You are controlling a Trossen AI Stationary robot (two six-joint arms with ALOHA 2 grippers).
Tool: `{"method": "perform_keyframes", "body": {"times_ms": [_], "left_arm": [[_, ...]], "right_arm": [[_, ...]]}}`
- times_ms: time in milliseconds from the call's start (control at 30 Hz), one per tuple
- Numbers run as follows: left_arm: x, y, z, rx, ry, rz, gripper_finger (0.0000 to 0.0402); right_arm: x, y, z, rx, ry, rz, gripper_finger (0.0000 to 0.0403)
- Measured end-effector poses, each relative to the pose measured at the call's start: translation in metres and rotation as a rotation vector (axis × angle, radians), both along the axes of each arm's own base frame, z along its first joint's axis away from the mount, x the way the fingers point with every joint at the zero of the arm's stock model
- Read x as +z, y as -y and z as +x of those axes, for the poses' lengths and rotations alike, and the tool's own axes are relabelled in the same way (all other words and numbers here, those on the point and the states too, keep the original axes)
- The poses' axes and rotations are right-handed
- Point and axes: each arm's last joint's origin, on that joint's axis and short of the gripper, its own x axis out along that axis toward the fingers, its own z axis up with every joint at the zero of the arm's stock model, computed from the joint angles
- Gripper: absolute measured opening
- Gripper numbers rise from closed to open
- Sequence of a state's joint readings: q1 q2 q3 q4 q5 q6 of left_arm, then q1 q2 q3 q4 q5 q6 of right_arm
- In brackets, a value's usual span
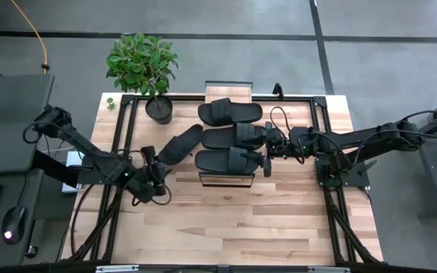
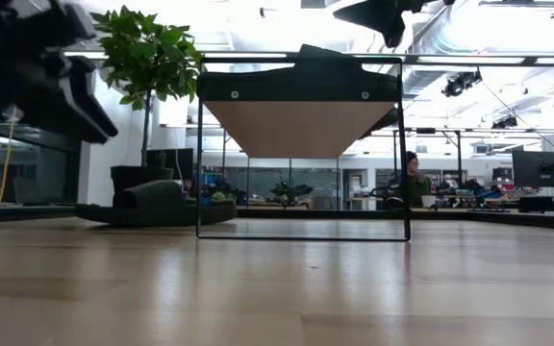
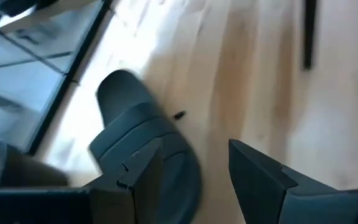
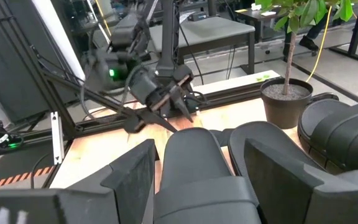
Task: Pick and place slides into the shelf
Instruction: Put the black slipper on the shelf
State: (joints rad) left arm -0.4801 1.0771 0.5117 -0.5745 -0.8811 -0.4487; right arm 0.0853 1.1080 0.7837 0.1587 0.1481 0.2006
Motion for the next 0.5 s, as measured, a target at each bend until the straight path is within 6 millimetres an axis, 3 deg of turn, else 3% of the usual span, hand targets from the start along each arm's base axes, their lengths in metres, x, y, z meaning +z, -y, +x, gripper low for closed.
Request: {"method": "perform_keyframes", "body": {"times_ms": [300,500], "left_arm": [[-0.040,0.004,0.011,0.021,-0.228,0.206,0.0170],[-0.058,0.003,0.015,0.062,-0.257,0.372,0.0170]], "right_arm": [[0.000,0.000,0.000,-0.001,-0.001,0.001,0.0238],[0.000,0.000,0.000,0.000,0.000,0.000,0.0238]]}}
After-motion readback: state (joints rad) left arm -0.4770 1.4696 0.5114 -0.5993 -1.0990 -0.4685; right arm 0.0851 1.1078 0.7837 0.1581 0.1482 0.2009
